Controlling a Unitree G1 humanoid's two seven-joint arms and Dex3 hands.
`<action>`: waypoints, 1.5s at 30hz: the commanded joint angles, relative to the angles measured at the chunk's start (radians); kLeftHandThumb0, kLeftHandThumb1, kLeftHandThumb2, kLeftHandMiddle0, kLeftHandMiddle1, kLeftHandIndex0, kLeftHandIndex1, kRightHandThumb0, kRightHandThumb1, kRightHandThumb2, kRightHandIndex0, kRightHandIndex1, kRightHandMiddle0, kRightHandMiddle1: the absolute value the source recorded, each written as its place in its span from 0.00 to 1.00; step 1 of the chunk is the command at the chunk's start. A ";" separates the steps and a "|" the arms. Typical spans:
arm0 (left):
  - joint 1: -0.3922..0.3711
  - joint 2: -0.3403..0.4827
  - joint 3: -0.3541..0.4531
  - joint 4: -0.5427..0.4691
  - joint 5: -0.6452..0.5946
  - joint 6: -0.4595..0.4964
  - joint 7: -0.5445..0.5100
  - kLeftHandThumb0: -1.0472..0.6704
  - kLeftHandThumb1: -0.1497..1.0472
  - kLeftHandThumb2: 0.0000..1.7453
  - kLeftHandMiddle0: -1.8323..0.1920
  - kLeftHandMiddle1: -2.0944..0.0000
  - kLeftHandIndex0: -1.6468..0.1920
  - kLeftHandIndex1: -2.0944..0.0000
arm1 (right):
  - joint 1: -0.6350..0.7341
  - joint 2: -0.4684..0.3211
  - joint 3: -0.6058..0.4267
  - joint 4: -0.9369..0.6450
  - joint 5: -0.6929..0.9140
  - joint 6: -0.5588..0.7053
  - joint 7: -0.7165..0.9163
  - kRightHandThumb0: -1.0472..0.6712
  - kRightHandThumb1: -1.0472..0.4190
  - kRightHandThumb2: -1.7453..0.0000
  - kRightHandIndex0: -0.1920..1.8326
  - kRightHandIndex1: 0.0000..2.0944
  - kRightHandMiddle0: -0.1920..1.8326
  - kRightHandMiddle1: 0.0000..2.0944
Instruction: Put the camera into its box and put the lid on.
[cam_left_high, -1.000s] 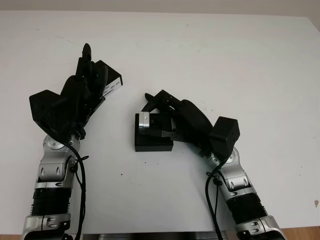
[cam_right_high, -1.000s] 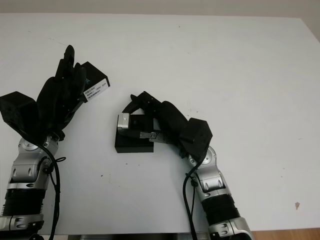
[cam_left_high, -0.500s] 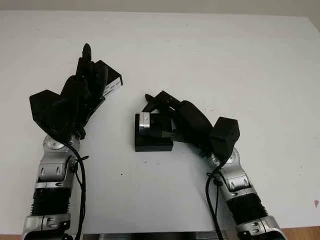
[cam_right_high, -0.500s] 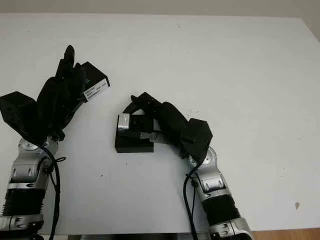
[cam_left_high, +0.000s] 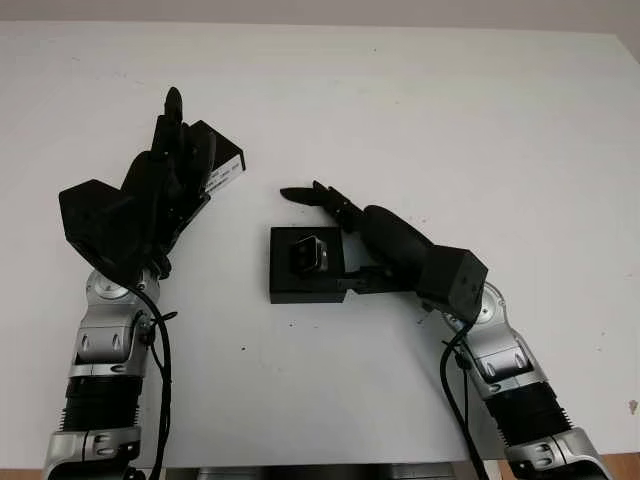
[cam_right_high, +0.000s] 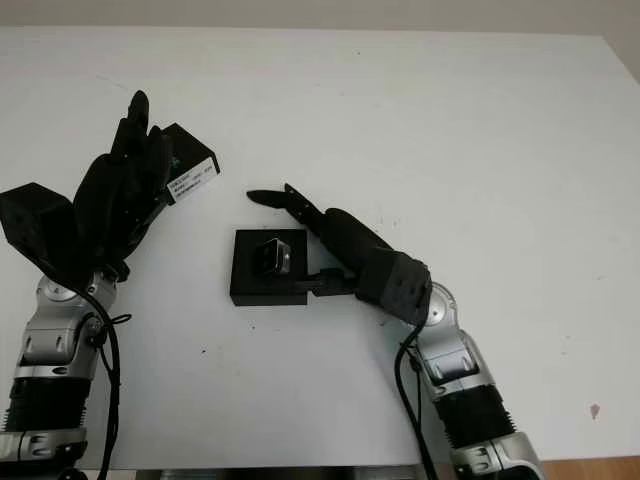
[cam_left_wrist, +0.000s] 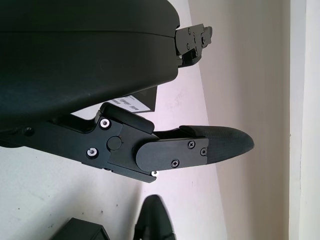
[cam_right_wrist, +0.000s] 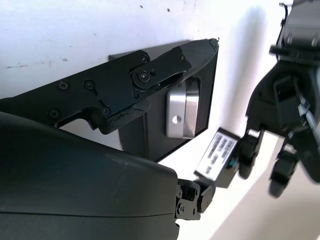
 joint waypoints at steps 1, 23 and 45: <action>0.012 0.007 -0.001 -0.009 0.003 -0.003 -0.003 0.19 1.00 0.28 1.00 1.00 1.00 1.00 | 0.011 -0.012 -0.018 -0.024 0.003 -0.036 -0.015 0.17 0.12 0.97 0.00 0.00 0.00 0.11; 0.010 0.003 -0.002 -0.010 0.001 0.002 -0.005 0.19 1.00 0.28 1.00 1.00 1.00 1.00 | 0.000 -0.099 -0.059 -0.345 -0.386 -0.052 -0.283 0.17 0.11 0.97 0.19 0.08 0.23 0.26; 0.009 -0.006 -0.006 0.003 0.011 -0.007 0.001 0.19 1.00 0.28 1.00 1.00 1.00 1.00 | 0.077 -0.123 0.070 -0.503 -0.669 0.049 -0.191 0.07 0.11 0.97 0.17 0.04 0.20 0.27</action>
